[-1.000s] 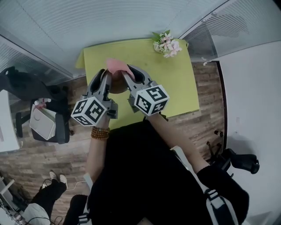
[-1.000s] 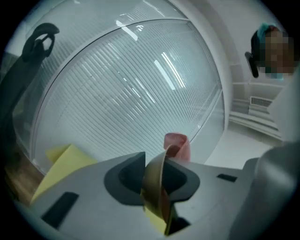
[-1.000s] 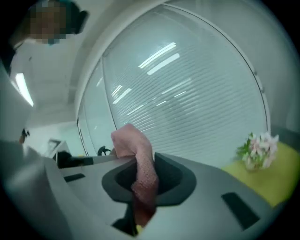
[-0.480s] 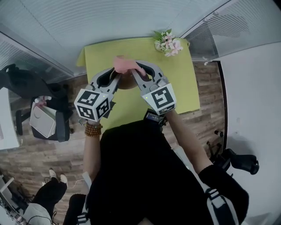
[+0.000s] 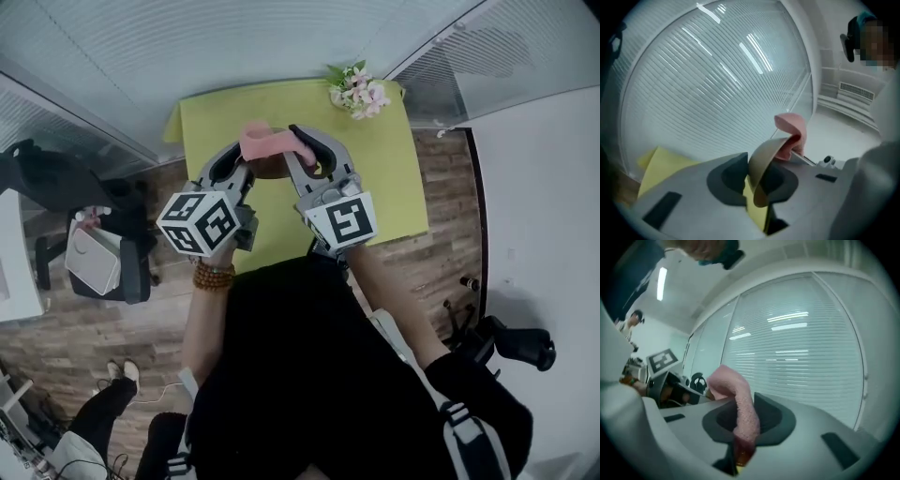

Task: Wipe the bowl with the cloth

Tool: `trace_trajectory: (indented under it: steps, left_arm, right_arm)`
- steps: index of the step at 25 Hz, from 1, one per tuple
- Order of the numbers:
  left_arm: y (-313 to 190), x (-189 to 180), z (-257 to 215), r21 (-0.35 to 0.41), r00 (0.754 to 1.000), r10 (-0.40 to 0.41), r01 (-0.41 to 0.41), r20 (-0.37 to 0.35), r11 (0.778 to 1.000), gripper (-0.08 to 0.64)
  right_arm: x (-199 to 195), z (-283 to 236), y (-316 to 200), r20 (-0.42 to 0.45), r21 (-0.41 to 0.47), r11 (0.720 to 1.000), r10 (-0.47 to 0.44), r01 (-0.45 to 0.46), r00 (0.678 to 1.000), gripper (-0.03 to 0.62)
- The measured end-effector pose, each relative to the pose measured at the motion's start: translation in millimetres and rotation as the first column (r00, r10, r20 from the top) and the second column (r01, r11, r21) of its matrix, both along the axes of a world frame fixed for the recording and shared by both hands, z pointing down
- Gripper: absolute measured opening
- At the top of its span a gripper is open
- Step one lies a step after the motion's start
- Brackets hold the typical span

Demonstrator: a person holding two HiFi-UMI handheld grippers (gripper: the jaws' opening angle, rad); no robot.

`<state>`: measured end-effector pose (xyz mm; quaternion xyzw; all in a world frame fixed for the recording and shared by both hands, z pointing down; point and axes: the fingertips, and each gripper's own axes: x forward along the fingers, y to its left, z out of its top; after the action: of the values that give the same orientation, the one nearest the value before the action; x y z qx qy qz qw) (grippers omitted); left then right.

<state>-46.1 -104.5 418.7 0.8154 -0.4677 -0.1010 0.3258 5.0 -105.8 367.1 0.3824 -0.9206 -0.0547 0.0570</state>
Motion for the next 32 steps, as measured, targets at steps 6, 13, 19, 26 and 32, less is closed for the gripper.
trace_trajectory:
  steps: [6, 13, 19, 26, 32]
  left_arm:
    - [3, -28, -16, 0.033, 0.962, -0.202, 0.212, -0.181, 0.977, 0.062]
    - [4, -35, 2, 0.005, 0.950, -0.270, 0.274, -0.154, 0.962, 0.068]
    - [1, -13, -4, 0.091, 0.997, -0.029, 0.035, -0.070, 0.995, 0.087]
    - [7, 5, 17, -0.060, 0.951, 0.049, -0.070, -0.304, 0.996, 0.059]
    - [5, -19, -16, 0.020, 0.945, -0.102, 0.113, -0.312, 0.993, 0.048]
  right_arm:
    - [0, 10, -1, 0.291, -0.291, 0.956, 0.130, -0.042, 0.948, 0.055]
    - [0, 44, -9, 0.392, -0.586, 0.810, 0.294, -0.010, 0.872, 0.071]
    - [4, 29, -12, 0.172, -0.322, 0.947, 0.076, -0.017, 0.982, 0.026]
    - [-22, -4, 13, -0.355, 0.235, 0.956, -0.083, 0.175, 0.931, 0.023]
    - [-9, -21, 3, 0.147, -0.015, 1.000, -0.012, 0.014, 0.989, 0.042]
